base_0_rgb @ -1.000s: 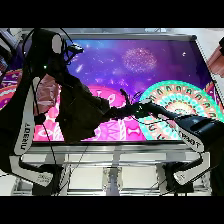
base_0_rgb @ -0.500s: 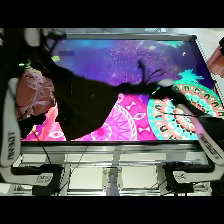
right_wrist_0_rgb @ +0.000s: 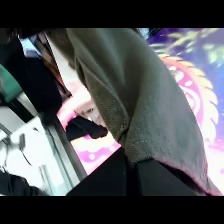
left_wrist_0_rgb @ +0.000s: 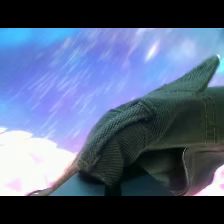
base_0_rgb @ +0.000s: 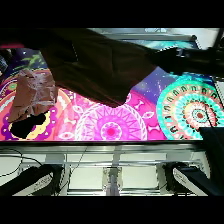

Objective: Fold the clothes and pants, and hang the long-sleeved shirts on hangers.

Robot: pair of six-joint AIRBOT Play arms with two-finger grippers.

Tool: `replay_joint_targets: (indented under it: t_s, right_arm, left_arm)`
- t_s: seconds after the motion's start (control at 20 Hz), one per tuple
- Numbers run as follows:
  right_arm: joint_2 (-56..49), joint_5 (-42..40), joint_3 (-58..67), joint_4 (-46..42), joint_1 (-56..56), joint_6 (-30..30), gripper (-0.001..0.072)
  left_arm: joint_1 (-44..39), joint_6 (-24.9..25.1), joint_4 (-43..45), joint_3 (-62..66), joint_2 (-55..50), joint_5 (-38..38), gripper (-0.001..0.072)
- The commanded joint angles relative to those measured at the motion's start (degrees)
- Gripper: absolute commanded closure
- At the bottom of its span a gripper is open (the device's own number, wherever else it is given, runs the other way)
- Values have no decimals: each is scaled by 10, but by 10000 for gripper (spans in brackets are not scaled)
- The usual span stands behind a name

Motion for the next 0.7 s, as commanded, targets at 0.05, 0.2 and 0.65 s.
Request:
replay_joint_targets:
  t_s: [0.05,0.2,0.65]
  right_arm:
    - [68,80,62,-96,-8,69,701]
    - [79,152,97,-121,-8,98,701]
    - [-26,229,101,-168,-8,144,702]
  left_arm:
    - [1,-90,-158,0,36,-36,677]
    - [1,-120,-208,-1,35,-122,677]
    - [1,-144,-123,-71,-19,-225,677]
